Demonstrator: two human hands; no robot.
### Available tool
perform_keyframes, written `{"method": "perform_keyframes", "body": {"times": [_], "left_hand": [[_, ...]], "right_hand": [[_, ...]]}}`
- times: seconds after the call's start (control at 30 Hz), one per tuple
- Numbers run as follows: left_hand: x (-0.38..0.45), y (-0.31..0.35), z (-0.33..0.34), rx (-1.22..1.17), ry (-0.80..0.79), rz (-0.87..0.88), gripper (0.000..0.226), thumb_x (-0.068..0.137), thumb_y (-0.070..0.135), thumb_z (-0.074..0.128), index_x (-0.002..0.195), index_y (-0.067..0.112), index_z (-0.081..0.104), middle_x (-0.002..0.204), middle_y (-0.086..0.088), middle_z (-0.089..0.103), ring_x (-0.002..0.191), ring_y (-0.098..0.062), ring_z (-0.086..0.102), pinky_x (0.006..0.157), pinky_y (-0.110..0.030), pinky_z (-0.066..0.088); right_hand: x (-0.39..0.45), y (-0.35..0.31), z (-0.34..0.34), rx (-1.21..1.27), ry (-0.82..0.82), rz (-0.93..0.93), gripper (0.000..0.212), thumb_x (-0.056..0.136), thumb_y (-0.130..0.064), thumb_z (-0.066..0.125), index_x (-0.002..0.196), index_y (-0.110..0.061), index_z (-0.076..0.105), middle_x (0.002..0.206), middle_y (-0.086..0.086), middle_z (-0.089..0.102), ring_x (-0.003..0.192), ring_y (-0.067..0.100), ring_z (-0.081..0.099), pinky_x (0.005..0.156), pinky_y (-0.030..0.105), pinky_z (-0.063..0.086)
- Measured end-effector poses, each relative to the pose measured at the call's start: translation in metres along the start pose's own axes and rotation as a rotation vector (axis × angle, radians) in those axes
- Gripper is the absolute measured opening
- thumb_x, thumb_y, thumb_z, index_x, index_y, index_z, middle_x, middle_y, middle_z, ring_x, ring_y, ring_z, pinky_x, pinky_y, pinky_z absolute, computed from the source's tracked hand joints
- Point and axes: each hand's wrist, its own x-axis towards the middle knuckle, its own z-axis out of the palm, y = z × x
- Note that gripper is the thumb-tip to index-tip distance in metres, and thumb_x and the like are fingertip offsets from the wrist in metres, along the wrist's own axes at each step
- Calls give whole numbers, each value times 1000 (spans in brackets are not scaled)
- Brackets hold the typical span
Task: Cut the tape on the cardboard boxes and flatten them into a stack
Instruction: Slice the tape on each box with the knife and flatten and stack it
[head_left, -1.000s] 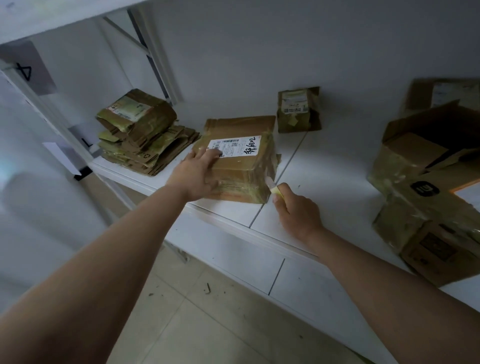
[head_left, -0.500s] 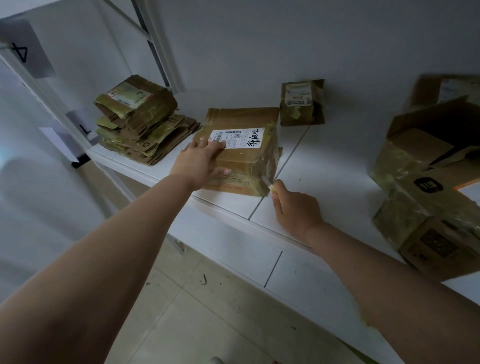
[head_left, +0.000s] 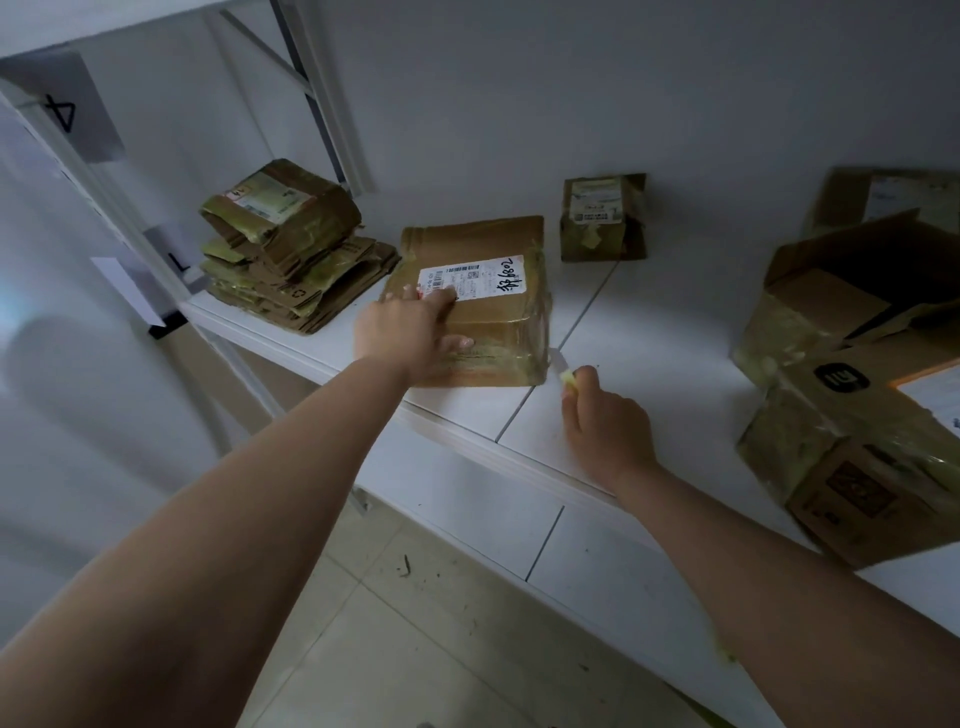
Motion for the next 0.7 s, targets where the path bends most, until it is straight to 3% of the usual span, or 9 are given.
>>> {"method": "perform_keyframes", "body": {"times": [0.1, 0.2, 0.27, 0.3, 0.37, 0.4, 0.47, 0.6, 0.7], "left_hand": [[-6, 17, -2, 60, 125, 11, 56, 90, 62, 47, 134, 29, 40, 117, -8, 61, 101, -30, 61, 64, -33, 36], [-13, 12, -11, 55, 194, 42, 47, 89, 59, 52, 124, 28, 50, 103, -1, 66, 91, -25, 62, 60, -30, 33], [-13, -3, -8, 1, 214, 107, 56, 86, 60, 56, 133, 30, 49, 119, 1, 63, 107, -27, 55, 68, -31, 37], [-11, -10, -3, -30, 217, 163, 63, 85, 60, 58, 138, 30, 45, 133, 0, 56, 120, -29, 47, 81, -34, 40], [-5, -21, 7, -156, 143, 264, 73, 85, 55, 61, 147, 26, 35, 152, -6, 37, 140, -34, 27, 110, -45, 30], [-3, -23, 12, -249, 91, 275, 73, 88, 50, 60, 149, 24, 32, 155, -8, 31, 144, -33, 21, 115, -47, 23], [-2, -22, 18, -373, 54, 246, 67, 93, 40, 58, 151, 23, 29, 157, -7, 28, 146, -28, 20, 117, -44, 23], [-2, -19, 27, -254, 179, 232, 56, 97, 40, 51, 148, 27, 35, 154, -2, 35, 143, -23, 30, 105, -42, 38], [-1, -17, 31, -168, 225, 207, 51, 99, 42, 46, 147, 29, 36, 152, 3, 39, 140, -19, 36, 91, -40, 46]], "right_hand": [[-1, 0, 2, -4, 111, -26, 31, 101, -29, 26, 108, -8, 48, 73, 13, 67, 63, 39, 61, 55, 35, 41], [-2, 1, 1, -25, 175, -38, 29, 100, -28, 32, 100, -8, 53, 62, 9, 63, 54, 34, 59, 49, 27, 34], [-1, 2, 1, -39, 242, -60, 23, 98, -25, 41, 93, -8, 56, 58, 9, 60, 50, 31, 57, 47, 24, 30], [-1, 2, 1, -48, 286, -74, 23, 95, -24, 43, 88, -7, 57, 56, 10, 57, 48, 30, 54, 46, 24, 29], [1, 3, 4, -50, 347, -100, 24, 91, -23, 43, 81, -7, 58, 57, 11, 53, 49, 30, 52, 45, 23, 29], [1, 4, 7, -41, 349, -121, 19, 90, -19, 47, 81, -6, 58, 58, 12, 54, 52, 31, 53, 45, 23, 30], [2, 7, 11, -43, 343, -168, 4, 84, -7, 57, 82, -5, 60, 61, 12, 55, 61, 32, 55, 45, 26, 34], [3, 8, 10, -26, 290, -198, 28, 83, -18, 40, 91, -9, 65, 71, 12, 52, 65, 31, 53, 49, 27, 37], [5, 2, 6, 75, 270, -154, 24, 82, -17, 51, 96, -11, 69, 80, 11, 56, 59, 31, 57, 48, 28, 43]]}}
